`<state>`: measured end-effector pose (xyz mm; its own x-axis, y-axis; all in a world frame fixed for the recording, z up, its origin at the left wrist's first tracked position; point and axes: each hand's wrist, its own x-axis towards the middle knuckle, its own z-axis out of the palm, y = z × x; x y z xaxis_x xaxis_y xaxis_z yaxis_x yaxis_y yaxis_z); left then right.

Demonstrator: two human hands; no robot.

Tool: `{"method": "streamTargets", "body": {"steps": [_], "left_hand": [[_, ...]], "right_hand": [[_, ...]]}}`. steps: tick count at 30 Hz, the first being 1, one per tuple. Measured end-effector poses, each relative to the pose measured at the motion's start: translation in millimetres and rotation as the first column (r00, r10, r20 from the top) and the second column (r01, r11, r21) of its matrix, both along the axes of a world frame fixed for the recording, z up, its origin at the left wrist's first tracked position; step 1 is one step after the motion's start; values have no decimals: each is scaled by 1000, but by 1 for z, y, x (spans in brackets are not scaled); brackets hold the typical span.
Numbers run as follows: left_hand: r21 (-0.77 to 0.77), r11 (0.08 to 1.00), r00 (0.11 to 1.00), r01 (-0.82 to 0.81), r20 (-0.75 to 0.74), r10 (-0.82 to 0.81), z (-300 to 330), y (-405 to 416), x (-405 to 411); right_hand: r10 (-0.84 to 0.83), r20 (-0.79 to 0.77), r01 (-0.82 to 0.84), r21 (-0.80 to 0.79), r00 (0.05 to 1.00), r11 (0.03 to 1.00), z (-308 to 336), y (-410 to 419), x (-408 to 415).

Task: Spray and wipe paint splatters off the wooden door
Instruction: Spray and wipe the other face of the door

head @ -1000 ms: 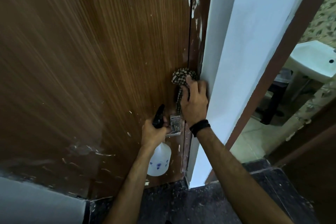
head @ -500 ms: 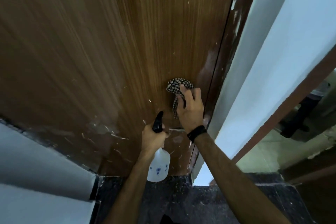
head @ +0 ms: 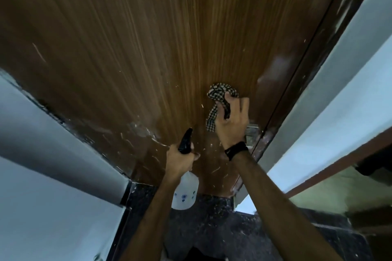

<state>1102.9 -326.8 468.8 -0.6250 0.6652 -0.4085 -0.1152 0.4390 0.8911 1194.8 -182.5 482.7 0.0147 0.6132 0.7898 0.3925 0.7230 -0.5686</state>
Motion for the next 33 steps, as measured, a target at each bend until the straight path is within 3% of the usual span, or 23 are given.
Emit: {"method": "streamTargets", "body": {"steps": [4, 6, 8, 12, 17, 19, 22, 26, 28, 31, 33], "left_hand": [[21, 999, 999, 40, -9, -40, 0, -5, -22], [25, 998, 998, 62, -24, -62, 0, -9, -37], [28, 996, 996, 86, -37, -85, 1, -13, -53], [37, 989, 990, 141, -16, -141, 2, -18, -76], [11, 980, 980, 201, 4, -201, -7, -22, -102], [0, 976, 976, 219, 13, -219, -10, -25, -112], [17, 971, 971, 237, 26, -238, -11, -30, -123], [1, 964, 964, 265, 21, -265, -15, -39, -133], [-20, 973, 973, 231, 29, -231, -18, -43, -138], [-37, 990, 990, 136, 43, -135, -24, -46, -149], [-46, 996, 996, 70, 57, -67, -29, -50, -153]], "right_hand": [[-4, 222, -12, 73, 975, 997, -32, -11, -12], [85, 393, -69, -57, 915, 996, -60, -23, -18], [149, 462, -63, -197, 874, 978, -81, -33, -25], [92, 354, 11, -281, 931, 960, -74, -42, -35], [-182, 51, 182, 4, 982, 983, -8, -31, -60], [-246, -14, 247, 31, 969, 969, 8, -29, -71], [-243, 55, 242, 20, 969, 970, -3, -35, -83], [13, 380, 29, -103, 925, 994, -52, -55, -92], [95, 468, -19, -165, 879, 986, -67, -63, -97], [108, 393, -25, -211, 913, 977, -64, -65, -105], [87, 312, -43, -144, 946, 989, -50, -63, -112]]}}
